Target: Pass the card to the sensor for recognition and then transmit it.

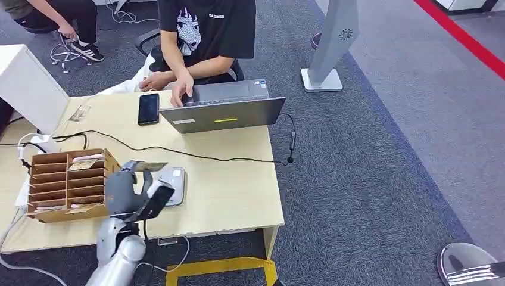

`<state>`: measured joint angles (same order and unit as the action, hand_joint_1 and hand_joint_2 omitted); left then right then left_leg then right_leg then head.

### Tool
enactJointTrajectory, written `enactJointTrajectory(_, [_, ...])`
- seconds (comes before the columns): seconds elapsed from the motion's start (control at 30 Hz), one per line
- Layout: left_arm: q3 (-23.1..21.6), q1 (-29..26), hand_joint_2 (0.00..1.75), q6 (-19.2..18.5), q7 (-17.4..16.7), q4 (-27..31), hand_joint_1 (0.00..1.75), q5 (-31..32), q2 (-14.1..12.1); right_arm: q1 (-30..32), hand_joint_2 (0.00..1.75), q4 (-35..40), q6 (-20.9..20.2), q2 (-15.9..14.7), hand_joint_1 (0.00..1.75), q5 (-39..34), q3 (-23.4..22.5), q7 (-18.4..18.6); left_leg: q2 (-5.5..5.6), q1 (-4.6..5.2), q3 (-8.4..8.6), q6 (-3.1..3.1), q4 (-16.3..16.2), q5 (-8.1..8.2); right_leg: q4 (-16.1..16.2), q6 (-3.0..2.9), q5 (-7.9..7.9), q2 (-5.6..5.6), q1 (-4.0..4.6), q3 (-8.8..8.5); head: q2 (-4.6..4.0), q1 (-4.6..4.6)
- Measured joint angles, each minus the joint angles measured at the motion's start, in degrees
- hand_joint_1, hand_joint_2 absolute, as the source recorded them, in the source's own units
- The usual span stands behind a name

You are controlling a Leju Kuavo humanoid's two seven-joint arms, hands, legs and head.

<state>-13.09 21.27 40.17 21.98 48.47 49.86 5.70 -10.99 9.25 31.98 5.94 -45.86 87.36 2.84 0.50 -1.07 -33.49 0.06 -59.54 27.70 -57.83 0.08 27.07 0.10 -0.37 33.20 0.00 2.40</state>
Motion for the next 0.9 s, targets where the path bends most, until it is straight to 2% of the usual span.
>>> enactJointTrajectory(0.1, [0.4,-1.0,1.75,0.0,-6.0,9.7,1.75,5.9,-4.1,0.9,1.75,-0.3,-0.1,-0.2,0.00,0.2,0.0,0.7,0.00,-0.04,0.01,0.00,0.0,0.00,0.0,-0.02,0.01,0.01,0.01,0.01,0.00,-0.02])
enactJointTrajectory(0.17, [1.5,-1.2,1.75,0.0,-9.4,13.5,1.75,11.3,-7.4,1.4,1.75,-0.5,-0.4,-0.4,0.00,0.3,0.0,1.0,0.01,-0.04,0.02,-0.01,0.0,-0.01,0.0,-0.04,0.03,0.01,0.02,0.01,0.00,-0.02])
enactJointTrajectory(0.23, [2.9,-1.2,1.75,0.0,-11.8,14.8,1.75,16.7,-10.6,1.6,1.75,-0.6,-0.9,-0.7,0.00,0.8,0.0,1.3,0.00,-0.06,0.03,-0.03,0.1,-0.02,-0.1,-0.04,0.03,0.02,0.03,0.02,0.00,0.00])
enactJointTrajectory(0.4, [8.9,-0.8,1.75,0.0,-13.0,14.8,1.75,24.6,-15.6,2.0,1.75,-0.8,-1.5,-1.3,0.00,1.0,0.2,1.4,-0.03,-0.06,0.04,-0.04,0.1,-0.03,-0.1,-0.05,0.03,0.04,0.03,0.03,0.00,0.00])
enactJointTrajectory(0.53, [11.8,0.2,1.75,0.0,-14.9,13.1,1.75,29.3,-18.3,2.0,1.75,-0.8,-2.2,-1.5,0.00,0.9,0.2,1.4,-0.04,-0.04,0.03,-0.05,0.0,-0.04,-0.1,-0.04,0.02,0.04,0.03,0.02,0.00,0.00])
enactJointTrajectory(0.63, [12.7,1.4,1.75,0.0,-16.2,10.4,1.75,29.9,-20.0,1.9,1.75,-0.8,-2.3,-1.5,0.00,0.8,0.2,1.4,-0.03,-0.04,0.03,-0.05,0.0,-0.04,-0.1,-0.04,0.02,0.04,0.02,0.03,0.00,0.00])
enactJointTrajectory(0.8, [13.6,2.3,1.75,0.0,-13.0,8.8,1.75,29.8,-20.1,1.4,1.75,-0.8,-2.4,-1.5,0.00,0.5,0.2,1.4,-0.03,-0.04,0.04,-0.05,0.0,-0.04,-0.1,-0.04,0.02,0.04,0.02,0.05,0.00,0.00])
enactJointTrajectory(0.9, [13.4,2.7,1.75,0.0,-10.3,9.1,1.75,29.9,-18.6,1.1,1.75,-0.8,-2.4,-1.5,0.00,0.5,0.2,1.6,-0.01,0.00,0.04,-0.05,0.0,-0.04,-0.1,-0.04,0.02,0.01,0.02,0.05,0.00,0.02])
